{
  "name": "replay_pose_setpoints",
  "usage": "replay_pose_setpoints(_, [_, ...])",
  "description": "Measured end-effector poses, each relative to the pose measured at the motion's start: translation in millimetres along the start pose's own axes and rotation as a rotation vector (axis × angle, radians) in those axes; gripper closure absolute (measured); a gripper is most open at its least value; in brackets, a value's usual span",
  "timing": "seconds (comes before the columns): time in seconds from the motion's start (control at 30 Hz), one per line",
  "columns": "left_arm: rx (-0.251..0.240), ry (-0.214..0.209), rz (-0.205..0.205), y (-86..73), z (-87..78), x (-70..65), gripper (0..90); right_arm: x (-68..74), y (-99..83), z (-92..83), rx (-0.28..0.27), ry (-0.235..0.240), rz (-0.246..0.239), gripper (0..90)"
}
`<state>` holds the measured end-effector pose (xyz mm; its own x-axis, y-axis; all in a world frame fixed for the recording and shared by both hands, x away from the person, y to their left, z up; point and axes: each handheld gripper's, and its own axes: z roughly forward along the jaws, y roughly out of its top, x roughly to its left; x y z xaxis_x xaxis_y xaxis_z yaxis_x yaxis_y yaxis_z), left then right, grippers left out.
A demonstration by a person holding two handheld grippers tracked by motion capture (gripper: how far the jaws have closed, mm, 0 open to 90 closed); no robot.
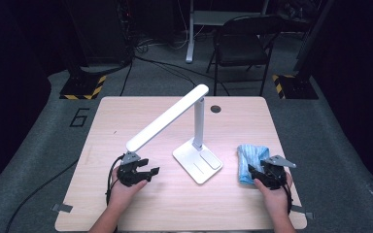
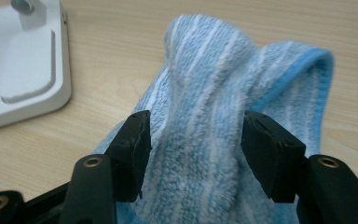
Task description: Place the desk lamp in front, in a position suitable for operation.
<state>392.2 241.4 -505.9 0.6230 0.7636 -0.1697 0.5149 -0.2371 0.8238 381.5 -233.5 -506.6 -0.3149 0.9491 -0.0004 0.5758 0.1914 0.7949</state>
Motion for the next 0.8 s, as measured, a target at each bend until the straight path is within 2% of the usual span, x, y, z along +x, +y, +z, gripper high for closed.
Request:
replay_pose_setpoints(0.1, [0.000,-0.002,0.006,0.0,-0.5,0.6,35.1,0.3,-0.7,4.7,0.022,-0.017,-0.015,44.0])
replay_pose_setpoints(0.13, [0.008,-0.001,0.013,-0.1,-1.4,1.2,35.1,-0.7,-1.0,5.5,0.025,-0.018,-0.012,44.5])
replay_pose_setpoints(0.23, [-0.004,0.002,-0.002,-0.8,-2.1,1.2,35.1,-5.1,-3.0,4.3,0.037,-0.015,0.000,46.6])
replay_pose_setpoints(0.3, [0.011,-0.001,0.010,-0.5,-3.7,2.5,35.1,-8.3,-4.6,2.6,0.039,-0.014,0.008,47.0])
replay_pose_setpoints(0.37, [0.001,0.003,0.010,-0.9,-3.3,2.3,35.1,-15.1,-6.3,-0.1,0.040,-0.024,0.015,47.1])
replay_pose_setpoints(0.5, [0.010,-0.001,0.007,-0.4,-3.5,2.1,35.1,-19.5,-7.5,-2.0,0.038,-0.025,0.033,47.1])
replay_pose_setpoints(0.57, [-0.003,0.002,-0.001,-0.8,-2.0,1.2,35.1,-21.9,-8.2,-2.9,0.037,-0.028,0.036,47.1])
replay_pose_setpoints(0.67, [-0.005,0.003,0.001,-0.8,-1.3,1.1,35.2,-22.5,-8.6,-3.8,0.039,-0.027,0.048,47.2])
replay_pose_setpoints(0.73, [-0.006,0.002,-0.001,-0.8,-1.3,1.0,35.2,-22.8,-8.9,-3.8,0.037,-0.023,0.028,48.7])
replay_pose_setpoints(0.8, [-0.005,0.004,-0.005,-0.9,-2.0,1.0,35.1,-21.3,-8.8,-4.3,0.043,-0.023,0.036,49.3])
